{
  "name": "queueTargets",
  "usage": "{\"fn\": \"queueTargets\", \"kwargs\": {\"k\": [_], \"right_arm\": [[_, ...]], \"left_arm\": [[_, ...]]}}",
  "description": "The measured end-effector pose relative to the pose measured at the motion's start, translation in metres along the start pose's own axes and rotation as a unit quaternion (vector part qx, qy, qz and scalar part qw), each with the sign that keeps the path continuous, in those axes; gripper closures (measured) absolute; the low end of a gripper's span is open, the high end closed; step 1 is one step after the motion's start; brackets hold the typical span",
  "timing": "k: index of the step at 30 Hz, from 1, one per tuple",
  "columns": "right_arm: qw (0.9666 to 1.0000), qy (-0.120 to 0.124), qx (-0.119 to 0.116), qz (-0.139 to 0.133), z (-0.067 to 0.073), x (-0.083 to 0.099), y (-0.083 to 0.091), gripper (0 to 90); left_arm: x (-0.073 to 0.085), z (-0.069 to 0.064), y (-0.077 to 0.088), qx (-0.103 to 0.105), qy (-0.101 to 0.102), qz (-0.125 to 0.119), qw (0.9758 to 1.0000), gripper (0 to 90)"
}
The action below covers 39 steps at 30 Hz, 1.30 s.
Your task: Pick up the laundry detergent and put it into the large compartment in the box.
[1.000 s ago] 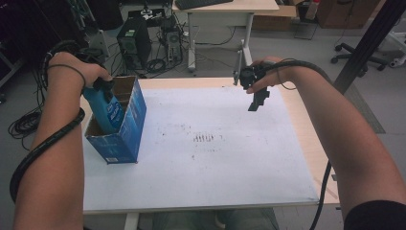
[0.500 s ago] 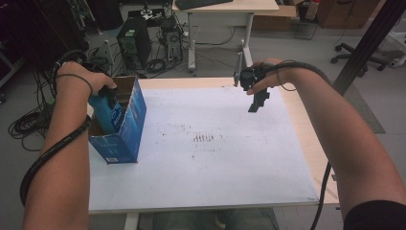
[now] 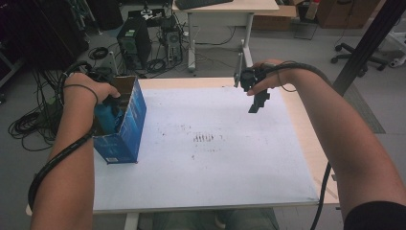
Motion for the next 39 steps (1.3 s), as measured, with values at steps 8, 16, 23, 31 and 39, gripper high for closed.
{"fn": "queueTargets", "kwargs": {"k": [8,16,23,31,39], "right_arm": [[1.0000,-0.001,0.000,0.002,0.001,0.001,-0.001,5.0],[1.0000,0.000,0.000,0.001,0.002,0.001,0.000,5.0],[1.0000,-0.002,-0.001,0.003,0.001,0.003,-0.001,5.0],[1.0000,-0.002,-0.003,0.005,0.002,0.003,-0.003,5.1],[1.0000,0.001,-0.001,0.003,0.003,0.000,-0.003,5.1]], "left_arm": [[0.001,0.003,-0.014,0.003,0.004,-0.002,1.0000,38.0],[-0.001,0.004,-0.026,0.008,0.007,-0.001,0.9999,38.1],[-0.002,0.008,-0.036,0.009,0.011,-0.002,0.9999,38.0],[-0.001,0.012,-0.041,0.011,0.015,-0.007,0.9998,38.0],[0.000,0.012,-0.042,0.011,0.016,-0.009,0.9998,38.0]]}}
Point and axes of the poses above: each handheld gripper's, and its own axes: y roughly backward along the jaws, x roughly out of its underside, z roughly to its left, the point moved 2 cm from there along -y, roughly forward along the jaws, and after that the axes turned 9 degrees about x, right-handed, at the moved point
